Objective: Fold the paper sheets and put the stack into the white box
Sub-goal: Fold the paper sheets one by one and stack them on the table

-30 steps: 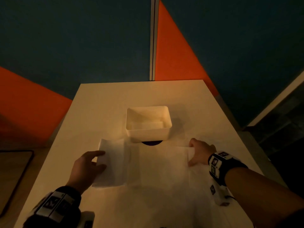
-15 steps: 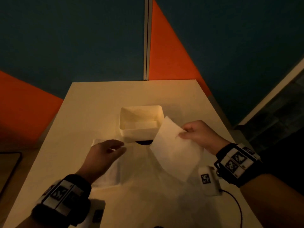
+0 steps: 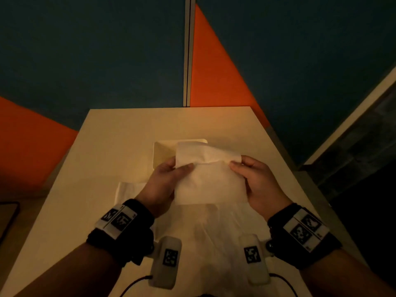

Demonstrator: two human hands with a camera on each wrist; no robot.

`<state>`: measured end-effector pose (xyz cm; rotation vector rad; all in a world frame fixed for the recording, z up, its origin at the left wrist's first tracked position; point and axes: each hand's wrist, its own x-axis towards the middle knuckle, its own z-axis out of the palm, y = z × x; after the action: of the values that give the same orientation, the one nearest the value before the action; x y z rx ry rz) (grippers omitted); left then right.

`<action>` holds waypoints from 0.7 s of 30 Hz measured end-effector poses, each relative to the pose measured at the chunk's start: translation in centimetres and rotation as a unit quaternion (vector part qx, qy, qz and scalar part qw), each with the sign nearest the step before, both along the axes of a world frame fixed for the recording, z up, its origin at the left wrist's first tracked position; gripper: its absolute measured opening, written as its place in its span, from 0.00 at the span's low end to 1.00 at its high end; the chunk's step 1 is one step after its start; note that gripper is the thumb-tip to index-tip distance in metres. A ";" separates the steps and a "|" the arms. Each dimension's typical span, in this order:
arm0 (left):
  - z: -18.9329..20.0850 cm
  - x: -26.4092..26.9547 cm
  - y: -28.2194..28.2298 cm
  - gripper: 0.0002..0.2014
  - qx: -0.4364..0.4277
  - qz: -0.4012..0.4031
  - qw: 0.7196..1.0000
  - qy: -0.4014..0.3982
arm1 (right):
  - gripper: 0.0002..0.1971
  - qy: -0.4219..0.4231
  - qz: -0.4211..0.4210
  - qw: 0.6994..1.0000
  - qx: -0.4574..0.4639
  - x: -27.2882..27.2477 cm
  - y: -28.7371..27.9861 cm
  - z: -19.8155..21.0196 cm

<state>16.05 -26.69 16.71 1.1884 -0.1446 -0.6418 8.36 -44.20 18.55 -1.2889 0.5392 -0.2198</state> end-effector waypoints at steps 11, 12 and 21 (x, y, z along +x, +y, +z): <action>0.2 0.7 0.8 0.10 0.034 0.022 0.997 -0.072 | 0.14 -0.020 0.033 0.998 0.045 0.1 -0.5 0.0; 0.3 0.7 0.9 0.10 0.035 0.015 0.997 -0.070 | 0.14 -0.020 0.036 0.998 0.047 0.1 -0.6 0.0; 2.5 1.7 2.9 0.13 0.051 -0.137 0.987 -0.060 | 0.18 -0.012 0.111 0.993 -0.039 -0.2 -2.0 1.5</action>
<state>17.71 -23.80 19.18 1.3184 -0.3851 -0.8256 8.17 -46.24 20.08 -1.4087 0.3651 -0.0712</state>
